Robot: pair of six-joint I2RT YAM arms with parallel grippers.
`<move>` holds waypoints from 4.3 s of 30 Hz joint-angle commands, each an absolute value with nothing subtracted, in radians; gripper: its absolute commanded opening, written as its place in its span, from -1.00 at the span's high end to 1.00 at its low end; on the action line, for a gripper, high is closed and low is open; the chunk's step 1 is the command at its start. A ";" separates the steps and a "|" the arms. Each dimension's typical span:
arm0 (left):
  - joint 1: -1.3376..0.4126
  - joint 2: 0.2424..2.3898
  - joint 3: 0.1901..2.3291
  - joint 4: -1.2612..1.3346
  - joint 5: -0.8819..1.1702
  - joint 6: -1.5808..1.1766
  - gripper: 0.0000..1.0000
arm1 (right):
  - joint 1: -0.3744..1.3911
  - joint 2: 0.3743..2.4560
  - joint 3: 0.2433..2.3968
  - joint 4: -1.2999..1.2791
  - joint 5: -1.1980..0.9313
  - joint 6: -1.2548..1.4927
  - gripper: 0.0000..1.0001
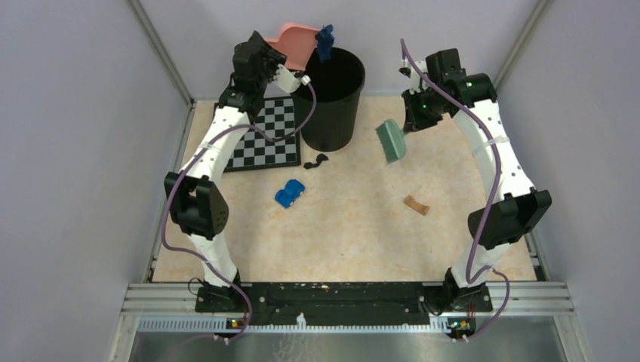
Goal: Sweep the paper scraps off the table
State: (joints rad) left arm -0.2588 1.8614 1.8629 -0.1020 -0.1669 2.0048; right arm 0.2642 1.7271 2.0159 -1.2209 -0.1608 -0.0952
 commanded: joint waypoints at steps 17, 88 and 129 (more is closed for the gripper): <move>-0.172 1.876 2.079 -0.263 0.214 2.624 1.00 | 0.256 1.721 2.022 -1.212 -0.216 -0.091 1.00; -0.164 1.147 0.856 -0.983 0.435 0.991 1.00 | 0.803 1.475 1.331 -0.952 -0.113 -1.133 1.00; -0.684 1.803 1.289 -0.994 0.071 0.623 1.00 | 0.424 1.533 1.471 -0.973 -0.456 0.035 1.00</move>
